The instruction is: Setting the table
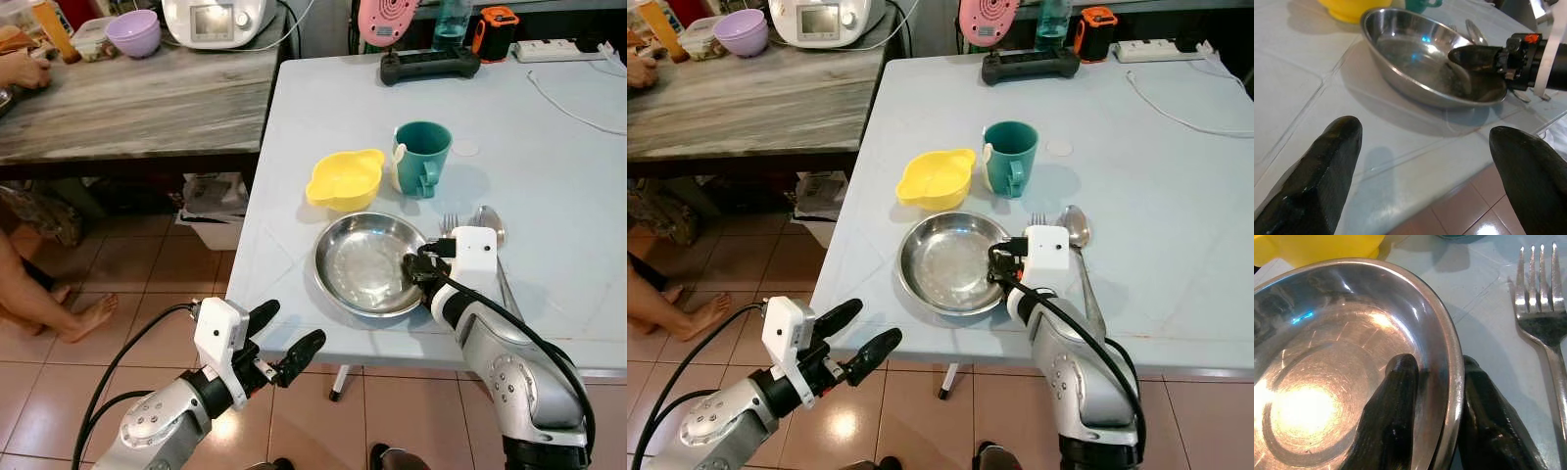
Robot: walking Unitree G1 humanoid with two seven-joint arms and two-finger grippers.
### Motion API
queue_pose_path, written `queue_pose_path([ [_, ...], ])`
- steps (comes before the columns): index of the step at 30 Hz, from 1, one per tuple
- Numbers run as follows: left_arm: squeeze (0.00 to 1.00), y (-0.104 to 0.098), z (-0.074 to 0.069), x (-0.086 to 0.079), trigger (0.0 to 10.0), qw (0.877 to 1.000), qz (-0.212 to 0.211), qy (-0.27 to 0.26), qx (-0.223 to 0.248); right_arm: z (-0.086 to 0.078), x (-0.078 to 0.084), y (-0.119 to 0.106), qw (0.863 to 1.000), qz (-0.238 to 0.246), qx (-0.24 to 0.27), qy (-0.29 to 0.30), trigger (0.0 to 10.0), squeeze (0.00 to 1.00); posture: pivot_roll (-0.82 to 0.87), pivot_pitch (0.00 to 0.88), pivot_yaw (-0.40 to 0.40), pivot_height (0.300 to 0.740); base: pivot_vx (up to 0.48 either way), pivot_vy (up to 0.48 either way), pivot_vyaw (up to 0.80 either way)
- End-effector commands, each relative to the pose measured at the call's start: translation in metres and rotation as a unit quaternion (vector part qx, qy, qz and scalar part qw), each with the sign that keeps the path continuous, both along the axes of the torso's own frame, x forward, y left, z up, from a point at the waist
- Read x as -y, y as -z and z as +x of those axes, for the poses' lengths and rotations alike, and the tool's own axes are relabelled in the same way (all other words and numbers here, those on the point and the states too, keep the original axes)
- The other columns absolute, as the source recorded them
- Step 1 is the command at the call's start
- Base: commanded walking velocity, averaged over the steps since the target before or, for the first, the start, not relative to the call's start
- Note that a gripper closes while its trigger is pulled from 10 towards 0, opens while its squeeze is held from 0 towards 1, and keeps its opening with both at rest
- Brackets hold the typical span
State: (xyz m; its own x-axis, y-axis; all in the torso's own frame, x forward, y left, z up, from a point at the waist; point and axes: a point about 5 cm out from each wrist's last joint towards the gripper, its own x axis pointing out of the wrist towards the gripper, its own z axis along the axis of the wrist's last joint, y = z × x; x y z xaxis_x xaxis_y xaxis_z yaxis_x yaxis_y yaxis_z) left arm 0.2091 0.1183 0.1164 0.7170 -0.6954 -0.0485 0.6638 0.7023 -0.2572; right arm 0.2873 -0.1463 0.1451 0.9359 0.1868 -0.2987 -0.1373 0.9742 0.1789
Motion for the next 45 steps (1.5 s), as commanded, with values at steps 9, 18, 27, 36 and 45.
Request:
queue_pose_path([
  [9,0.0,-0.005,0.005,-0.002,10.0,1.0,-0.001,-0.011,0.015,-0.002,-0.006,0.018,0.998,-0.001,-0.056,-0.009,0.0,0.0,-0.11,0.154,0.091,0.74,0.0,0.0,0.0],
  [18,0.0,-0.001,0.014,-0.012,10.0,0.999,-0.009,-0.041,0.022,0.003,-0.012,0.009,0.999,0.012,-0.024,-0.023,0.0,0.0,-0.11,0.141,0.084,0.74,0.0,0.0,0.0],
  [27,0.0,0.005,0.031,-0.046,10.0,0.976,0.02,-0.213,0.031,0.006,-0.009,-0.014,0.997,0.003,0.076,-0.02,0.0,0.0,-0.1,0.133,0.081,0.74,0.0,0.0,0.0],
  [36,0.0,0.007,0.04,-0.074,10.0,0.936,-0.001,-0.352,0.024,0.001,-0.002,-0.036,0.983,-0.032,0.181,-0.017,0.0,0.0,-0.1,0.132,0.067,0.74,0.0,0.0,0.0],
  [45,0.0,0.007,0.039,-0.069,10.0,0.934,0.004,-0.355,0.03,-0.003,-0.001,-0.037,0.976,-0.056,0.209,-0.012,10.0,0.0,-0.1,0.132,0.07,0.74,0.0,0.0,0.0],
])
